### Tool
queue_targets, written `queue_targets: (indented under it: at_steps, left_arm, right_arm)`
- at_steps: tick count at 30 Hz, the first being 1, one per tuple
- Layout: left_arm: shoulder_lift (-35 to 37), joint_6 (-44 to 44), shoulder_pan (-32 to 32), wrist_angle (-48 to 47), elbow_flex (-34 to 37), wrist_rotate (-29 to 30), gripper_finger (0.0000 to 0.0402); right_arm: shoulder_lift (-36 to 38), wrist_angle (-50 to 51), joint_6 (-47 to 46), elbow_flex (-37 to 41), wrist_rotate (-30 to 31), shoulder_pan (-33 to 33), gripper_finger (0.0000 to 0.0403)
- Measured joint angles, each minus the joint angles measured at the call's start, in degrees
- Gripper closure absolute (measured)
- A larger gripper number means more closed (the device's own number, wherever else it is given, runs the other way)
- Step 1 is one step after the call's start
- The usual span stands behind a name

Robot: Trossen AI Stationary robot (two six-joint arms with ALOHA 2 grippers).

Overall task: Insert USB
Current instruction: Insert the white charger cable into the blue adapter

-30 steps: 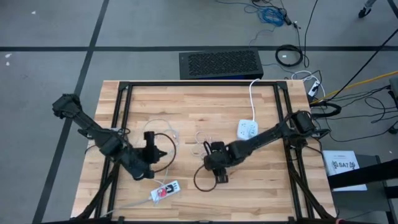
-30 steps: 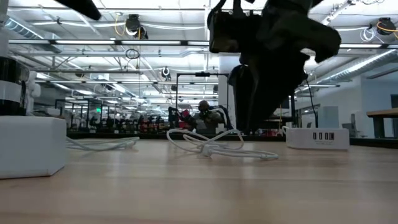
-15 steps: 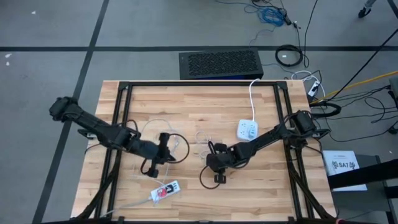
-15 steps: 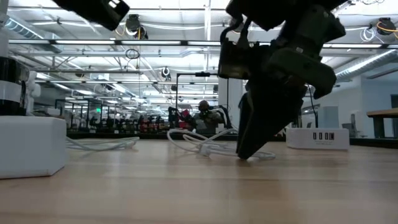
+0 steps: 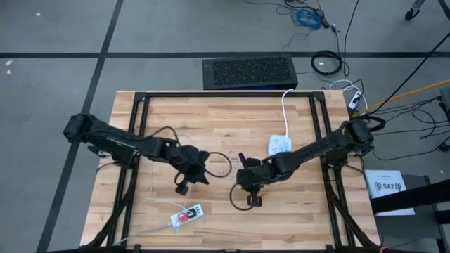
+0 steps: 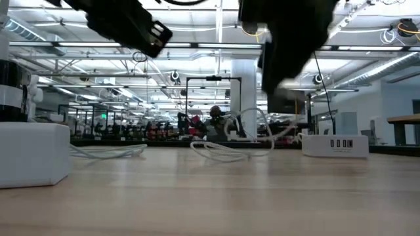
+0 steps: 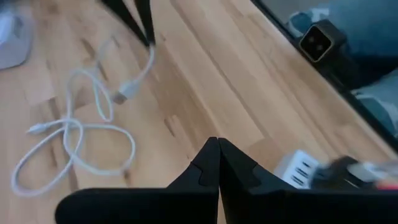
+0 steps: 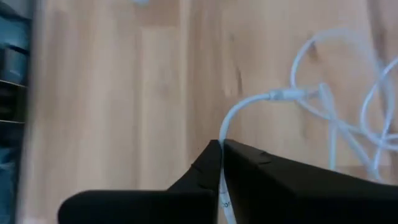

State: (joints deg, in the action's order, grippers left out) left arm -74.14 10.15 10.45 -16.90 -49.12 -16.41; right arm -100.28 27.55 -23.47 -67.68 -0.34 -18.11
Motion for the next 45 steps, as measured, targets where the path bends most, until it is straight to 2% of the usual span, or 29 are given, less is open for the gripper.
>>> queue_targets:
  at_steps: [4, 10, 13, 16, 20, 25, 45]
  left_arm:
    - [-5.6, 3.0, -0.3, 5.3, -1.1, -1.2, 0.0393]
    - [-8.9, 5.7, -1.9, 13.5, -5.3, -5.8, 0.0331]
    - [-10.8, 5.7, -3.6, 15.3, -6.8, -7.4, 0.0301]
    - [-14.3, 6.8, -4.1, 15.6, -8.2, -8.7, 0.0284]
    - [-19.4, 10.0, -3.6, 15.4, -10.7, -8.9, 0.0279]
    - [-22.4, 11.8, -3.3, 15.5, -13.5, -8.0, 0.0278]
    - [-25.1, 12.8, -3.4, 13.9, -14.3, -7.3, 0.0278]
  right_arm:
    - [4.4, 3.8, 1.3, -2.1, -0.2, 0.1, 0.0402]
    - [6.2, 7.2, 3.2, -2.4, -4.3, 1.5, 0.0402]
    - [6.2, 7.1, 4.6, -2.4, -7.3, 1.6, 0.0402]
    - [6.2, 6.4, 5.6, -2.4, -7.6, 1.6, 0.0403]
    - [6.2, 4.4, 6.6, -2.4, -9.2, 1.6, 0.0403]
    - [6.2, 3.6, 6.7, -2.4, -9.5, 1.6, 0.0403]
    - [6.2, 0.2, 7.0, -2.4, -10.6, 1.5, 0.0403]
